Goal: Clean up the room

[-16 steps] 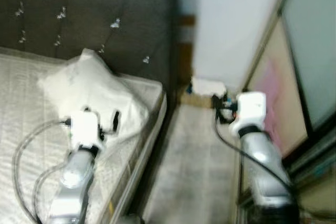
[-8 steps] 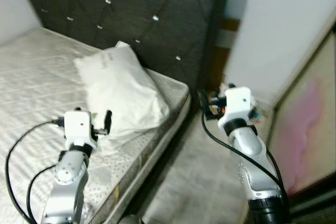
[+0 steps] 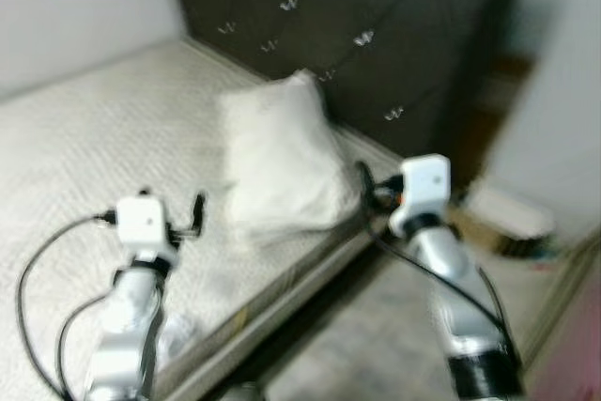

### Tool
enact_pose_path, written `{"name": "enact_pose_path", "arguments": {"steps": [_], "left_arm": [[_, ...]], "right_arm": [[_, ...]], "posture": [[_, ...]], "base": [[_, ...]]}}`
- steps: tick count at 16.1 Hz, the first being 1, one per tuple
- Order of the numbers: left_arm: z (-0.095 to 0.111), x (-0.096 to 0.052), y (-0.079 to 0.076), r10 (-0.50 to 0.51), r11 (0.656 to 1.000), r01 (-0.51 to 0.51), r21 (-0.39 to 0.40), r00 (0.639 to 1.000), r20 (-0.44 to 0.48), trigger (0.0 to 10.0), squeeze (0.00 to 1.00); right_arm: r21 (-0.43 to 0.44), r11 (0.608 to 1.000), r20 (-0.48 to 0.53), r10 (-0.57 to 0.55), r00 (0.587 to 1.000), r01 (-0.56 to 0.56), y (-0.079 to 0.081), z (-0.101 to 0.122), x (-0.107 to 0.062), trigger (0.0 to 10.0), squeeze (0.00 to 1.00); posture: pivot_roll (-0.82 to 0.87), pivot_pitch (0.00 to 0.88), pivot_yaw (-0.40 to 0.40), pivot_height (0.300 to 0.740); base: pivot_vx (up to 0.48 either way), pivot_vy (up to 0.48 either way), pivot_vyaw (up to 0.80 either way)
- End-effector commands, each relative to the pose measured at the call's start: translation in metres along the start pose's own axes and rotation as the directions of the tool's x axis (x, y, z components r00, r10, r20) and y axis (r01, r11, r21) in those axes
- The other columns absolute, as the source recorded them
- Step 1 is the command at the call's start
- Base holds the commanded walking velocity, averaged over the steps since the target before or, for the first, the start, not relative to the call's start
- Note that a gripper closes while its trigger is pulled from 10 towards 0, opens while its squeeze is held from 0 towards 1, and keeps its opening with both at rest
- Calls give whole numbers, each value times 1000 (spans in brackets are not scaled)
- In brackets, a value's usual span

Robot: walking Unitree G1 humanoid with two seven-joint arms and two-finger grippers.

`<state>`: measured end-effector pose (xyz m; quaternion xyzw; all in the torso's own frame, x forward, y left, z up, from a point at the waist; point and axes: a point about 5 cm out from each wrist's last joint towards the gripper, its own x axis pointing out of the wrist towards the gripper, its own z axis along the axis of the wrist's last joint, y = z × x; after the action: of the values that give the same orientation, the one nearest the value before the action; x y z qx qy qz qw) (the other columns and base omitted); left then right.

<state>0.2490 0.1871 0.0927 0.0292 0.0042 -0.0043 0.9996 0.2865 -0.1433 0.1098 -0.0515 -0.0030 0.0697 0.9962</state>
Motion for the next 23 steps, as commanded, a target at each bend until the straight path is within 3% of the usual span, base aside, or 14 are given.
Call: {"name": "enact_pose_path", "arguments": {"steps": [1,5,10,13,20,23], "left_arm": [[5,-1,3,13,1000,-14,13,1000,24,10000,0],[12,9,-12,-74,997,76,-31,995,69,10000,0],[5,7,-8,-2,1000,2,12,1000,-5,10000,0],[7,7,-9,-39,999,38,28,999,15,10000,0],[5,6,-10,-36,999,36,-12,999,-4,10000,0],[4,6,-11,-55,998,55,-27,998,-4,10000,0]], "right_arm": [[8,1000,22,-10,1000,10,3,4,2,10000,0],[27,1000,19,-17,1000,16,2,3,5,10000,0],[34,999,17,-11,1000,11,4,2,7,10000,0],[36,999,17,-6,1000,6,4,3,8,10000,0],[32,999,25,7,1000,-8,3,4,9,10000,0],[32,999,27,9,1000,-10,3,5,10,10000,0]], "posture": [[-83,0,29,740],[-88,0,28,740],[-75,0,27,740],[-77,0,25,740],[-79,0,15,740],[-81,0,13,740]], "base": [[0,0,800],[0,0,800],[0,0,800],[0,0,800],[0,0,800],[0,0,140]]}}
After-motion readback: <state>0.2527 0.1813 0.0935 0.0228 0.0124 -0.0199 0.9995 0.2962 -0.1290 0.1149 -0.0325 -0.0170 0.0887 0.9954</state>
